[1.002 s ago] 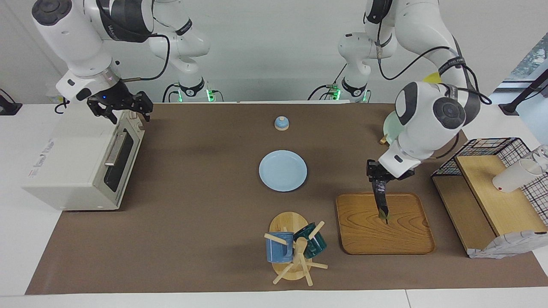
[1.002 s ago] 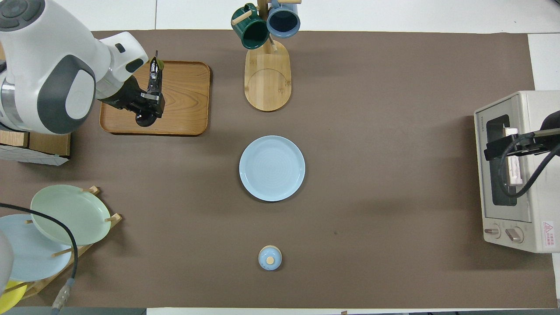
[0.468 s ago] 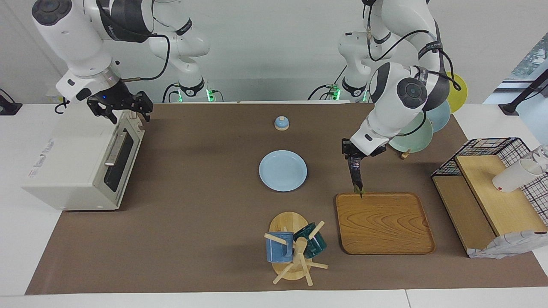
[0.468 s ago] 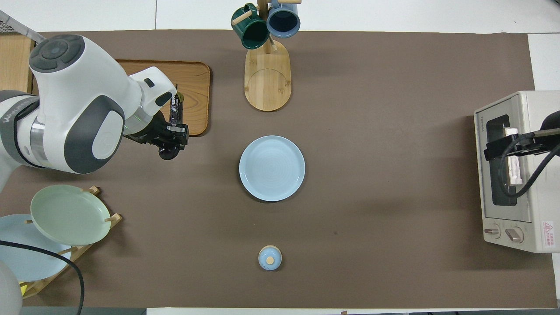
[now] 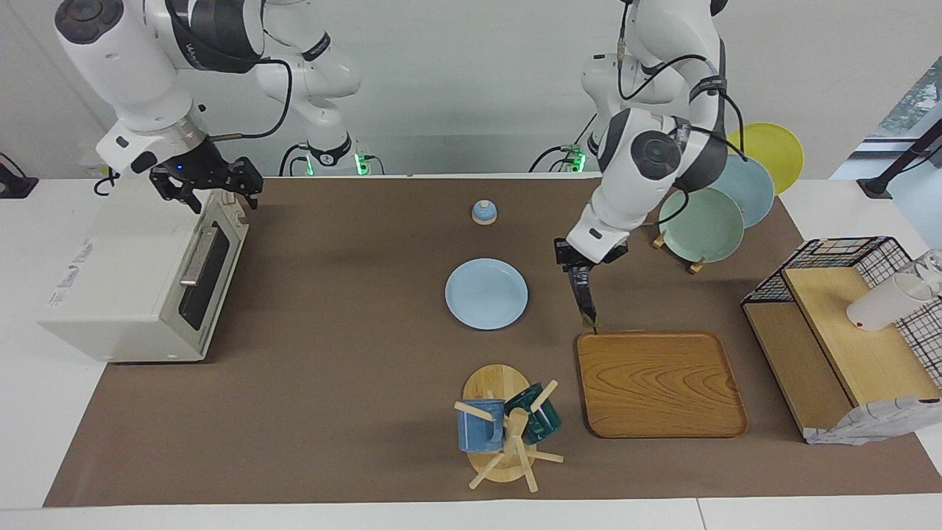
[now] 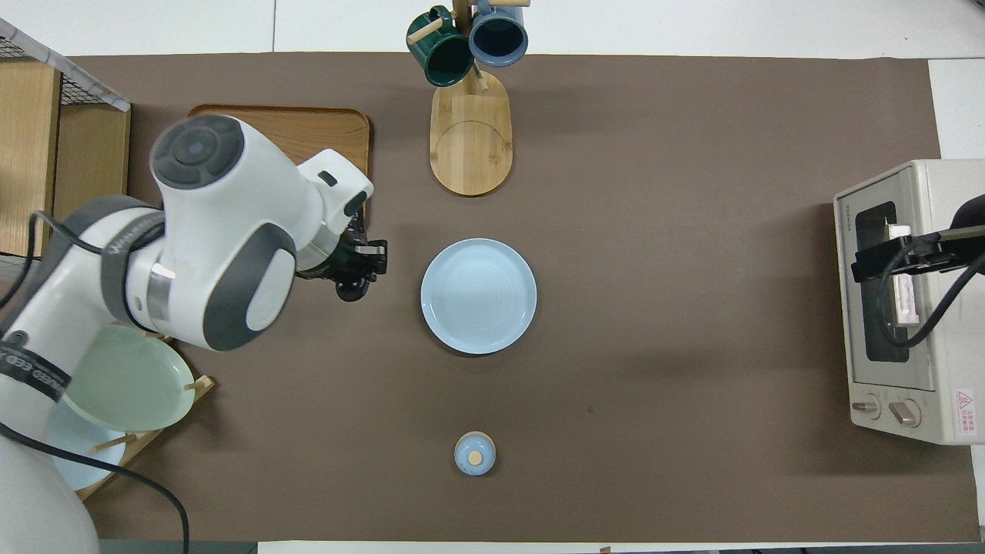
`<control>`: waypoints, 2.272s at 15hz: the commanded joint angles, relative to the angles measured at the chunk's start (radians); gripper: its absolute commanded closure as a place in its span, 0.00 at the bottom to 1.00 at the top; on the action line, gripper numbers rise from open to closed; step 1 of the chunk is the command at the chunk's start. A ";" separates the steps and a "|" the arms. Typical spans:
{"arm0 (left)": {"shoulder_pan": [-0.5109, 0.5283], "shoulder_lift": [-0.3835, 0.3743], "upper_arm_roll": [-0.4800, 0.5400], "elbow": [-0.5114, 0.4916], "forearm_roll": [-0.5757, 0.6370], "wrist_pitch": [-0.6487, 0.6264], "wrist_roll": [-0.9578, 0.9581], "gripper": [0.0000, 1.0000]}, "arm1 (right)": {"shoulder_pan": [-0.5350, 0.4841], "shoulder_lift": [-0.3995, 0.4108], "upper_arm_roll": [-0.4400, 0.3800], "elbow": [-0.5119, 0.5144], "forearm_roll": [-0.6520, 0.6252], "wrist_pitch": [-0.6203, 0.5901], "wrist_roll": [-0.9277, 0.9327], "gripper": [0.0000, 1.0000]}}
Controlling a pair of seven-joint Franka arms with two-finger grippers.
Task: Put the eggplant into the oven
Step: 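Carry the eggplant with the left gripper and lower it onto the blue plate, then open the left gripper and draw the left arm back to rest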
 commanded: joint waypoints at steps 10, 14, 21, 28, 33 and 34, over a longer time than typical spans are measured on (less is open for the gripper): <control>-0.271 0.092 0.015 -0.126 -0.029 0.376 -0.214 1.00 | -0.006 0.000 0.002 0.012 0.002 -0.023 0.018 0.00; -0.277 0.155 0.013 -0.126 -0.029 0.454 -0.214 1.00 | -0.006 0.000 0.002 0.012 0.002 -0.023 0.018 0.00; -0.277 0.154 0.014 -0.119 -0.027 0.419 -0.184 0.64 | -0.006 0.000 0.002 0.012 0.002 -0.023 0.018 0.00; -0.138 0.065 0.022 -0.020 -0.027 0.147 -0.035 0.00 | -0.005 0.000 0.002 0.012 0.002 -0.023 0.018 0.00; 0.083 0.052 0.028 0.158 -0.009 -0.048 0.054 0.00 | -0.005 0.000 0.002 0.012 0.002 -0.023 0.018 0.00; 0.123 0.046 0.028 0.175 0.008 -0.061 0.063 0.00 | -0.006 0.000 0.002 0.012 0.002 -0.023 0.018 0.00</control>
